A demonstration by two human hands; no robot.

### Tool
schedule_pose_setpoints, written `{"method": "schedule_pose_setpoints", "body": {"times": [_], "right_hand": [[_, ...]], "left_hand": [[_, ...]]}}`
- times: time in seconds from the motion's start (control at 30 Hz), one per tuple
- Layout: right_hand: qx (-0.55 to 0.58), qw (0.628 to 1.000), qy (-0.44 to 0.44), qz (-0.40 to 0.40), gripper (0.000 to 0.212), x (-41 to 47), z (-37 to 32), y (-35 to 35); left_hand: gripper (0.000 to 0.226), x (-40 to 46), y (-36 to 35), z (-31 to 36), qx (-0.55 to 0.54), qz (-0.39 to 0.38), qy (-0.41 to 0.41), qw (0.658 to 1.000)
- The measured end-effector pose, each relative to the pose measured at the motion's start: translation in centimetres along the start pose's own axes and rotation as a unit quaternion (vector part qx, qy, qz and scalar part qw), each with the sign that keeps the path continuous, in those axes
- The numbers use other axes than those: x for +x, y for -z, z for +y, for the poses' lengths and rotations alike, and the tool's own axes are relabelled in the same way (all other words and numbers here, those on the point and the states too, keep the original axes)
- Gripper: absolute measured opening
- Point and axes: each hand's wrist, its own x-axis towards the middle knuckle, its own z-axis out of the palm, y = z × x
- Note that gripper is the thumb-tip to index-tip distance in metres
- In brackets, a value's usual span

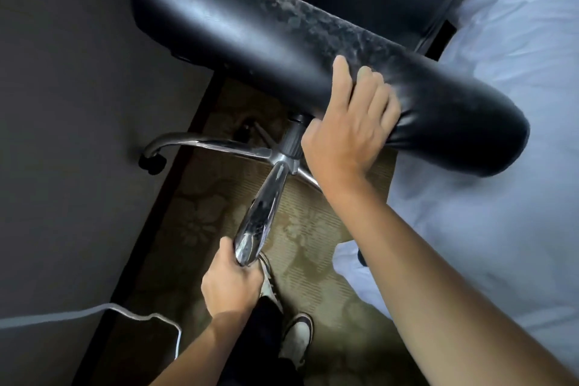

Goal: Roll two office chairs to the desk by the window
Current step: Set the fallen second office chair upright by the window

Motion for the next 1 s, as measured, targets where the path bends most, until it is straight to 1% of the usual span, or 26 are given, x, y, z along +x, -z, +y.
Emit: {"method": "schedule_pose_setpoints", "body": {"times": [0.1, 0.23, 0.27, 0.33, 0.37, 0.4, 0.43, 0.47, 0.5, 0.53, 0.57, 0.6, 0.67, 0.77, 0.9, 0.97, 1.0], "right_hand": [[-0.002, 1.000, 0.012, -0.014, 0.071, -1.9, -0.7, 0.8], [-0.020, 0.998, 0.026, -0.055, 0.073, -5.5, -1.0, 2.5], [-0.014, 0.998, 0.028, -0.060, 0.073, -5.9, -1.1, 2.7], [-0.016, 0.996, 0.035, -0.079, 0.076, -7.3, -1.2, 3.4], [-0.023, 0.995, 0.040, -0.085, 0.078, -8.2, -1.0, 3.7], [-0.026, 0.995, 0.045, -0.089, 0.080, -8.8, -0.9, 4.0], [-0.024, 0.994, 0.050, -0.100, 0.081, -9.9, -0.8, 4.4], [-0.021, 0.992, 0.053, -0.110, 0.081, -11.0, -0.8, 4.6], [-0.019, 0.992, 0.055, -0.114, 0.081, -12.0, -0.8, 4.8], [-0.015, 0.992, 0.055, -0.115, 0.082, -12.7, -1.0, 5.0], [-0.007, 0.992, 0.054, -0.116, 0.083, -13.3, -1.4, 5.1], [-0.002, 0.992, 0.051, -0.119, 0.085, -13.8, -1.8, 5.1], [-0.007, 0.991, 0.047, -0.125, 0.089, -14.8, -2.5, 5.1], [-0.010, 0.987, 0.048, -0.152, 0.091, -17.1, -3.2, 5.7], [-0.010, 0.984, 0.045, -0.172, 0.086, -18.8, -4.0, 6.5], [-0.005, 0.984, 0.044, -0.174, 0.083, -19.4, -4.2, 6.7], [-0.003, 0.983, 0.044, -0.175, 0.082, -19.8, -4.4, 6.9]], "left_hand": [[0.028, -0.4, -0.3, -1.8, -0.025, -0.018, -0.011, 0.999], [0.026, -2.1, -0.1, -4.1, -0.050, -0.062, -0.009, 0.997], [0.035, -1.9, -0.1, -4.4, -0.062, -0.082, 0.003, 0.995], [0.067, -2.0, 0.2, -4.5, -0.037, -0.118, 0.035, 0.992], [0.078, -2.5, 0.6, -4.3, -0.027, -0.119, 0.043, 0.992], [0.083, -3.0, 1.3, -3.5, -0.031, -0.106, 0.032, 0.993], [0.084, -3.6, 2.4, -2.4, -0.067, -0.087, 0.015, 0.994], [0.086, -3.7, 3.6, -0.8, -0.139, -0.075, 0.005, 0.987], [0.091, -3.2, 4.8, 1.2, -0.236, -0.076, 0.004, 0.969], [0.100, -2.2, 6.3, 3.3, -0.333, -0.085, 0.011, 0.939], [0.108, -0.8, 7.8, 5.3, -0.400, -0.095, 0.023, 0.911], [0.115, 0.5, 9.1, 7.2, -0.435, -0.107, 0.038, 0.893], [0.124, 2.3, 11.1, 9.7, -0.451, -0.134, 0.084, 0.878], [0.116, 2.3, 11.5, 9.4, -0.450, -0.122, 0.126, 0.876], [0.097, 1.9, 10.7, 7.3, -0.490, -0.090, 0.125, 0.858], [0.096, 1.6, 10.7, 6.7, -0.500, -0.091, 0.123, 0.852], [0.099, 1.4, 10.8, 6.3, -0.499, -0.091, 0.125, 0.853]]}}
